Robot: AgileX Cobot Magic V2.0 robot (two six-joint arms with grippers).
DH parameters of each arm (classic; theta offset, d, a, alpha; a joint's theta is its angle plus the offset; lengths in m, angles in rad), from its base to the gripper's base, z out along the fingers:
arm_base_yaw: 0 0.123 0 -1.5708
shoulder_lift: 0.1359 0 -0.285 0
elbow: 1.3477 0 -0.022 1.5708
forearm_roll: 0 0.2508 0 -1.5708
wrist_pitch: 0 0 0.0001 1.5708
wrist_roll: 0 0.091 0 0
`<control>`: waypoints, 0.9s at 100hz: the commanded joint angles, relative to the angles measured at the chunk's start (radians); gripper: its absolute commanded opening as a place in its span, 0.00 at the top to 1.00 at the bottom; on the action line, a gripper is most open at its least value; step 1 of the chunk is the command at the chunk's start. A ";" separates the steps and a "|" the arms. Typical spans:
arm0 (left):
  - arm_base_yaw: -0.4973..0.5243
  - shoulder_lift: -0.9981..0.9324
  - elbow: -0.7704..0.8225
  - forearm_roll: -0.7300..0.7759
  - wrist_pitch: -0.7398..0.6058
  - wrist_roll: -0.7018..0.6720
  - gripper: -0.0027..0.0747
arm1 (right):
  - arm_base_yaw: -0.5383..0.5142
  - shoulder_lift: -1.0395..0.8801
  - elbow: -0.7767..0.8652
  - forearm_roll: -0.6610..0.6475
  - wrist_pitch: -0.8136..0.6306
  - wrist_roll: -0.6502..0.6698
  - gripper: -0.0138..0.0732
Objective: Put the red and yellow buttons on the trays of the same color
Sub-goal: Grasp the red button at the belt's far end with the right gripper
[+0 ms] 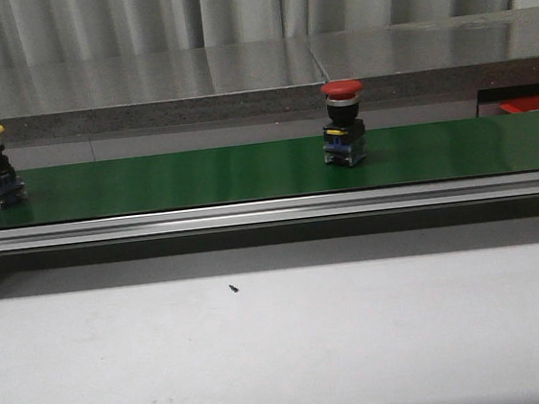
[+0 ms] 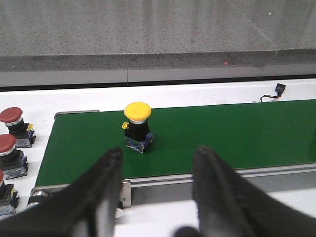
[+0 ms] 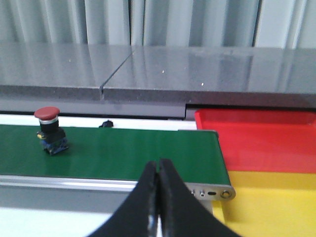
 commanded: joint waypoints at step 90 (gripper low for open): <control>-0.009 -0.096 0.061 -0.017 -0.082 0.001 0.99 | 0.004 1.045 -0.768 0.089 0.411 -0.071 0.10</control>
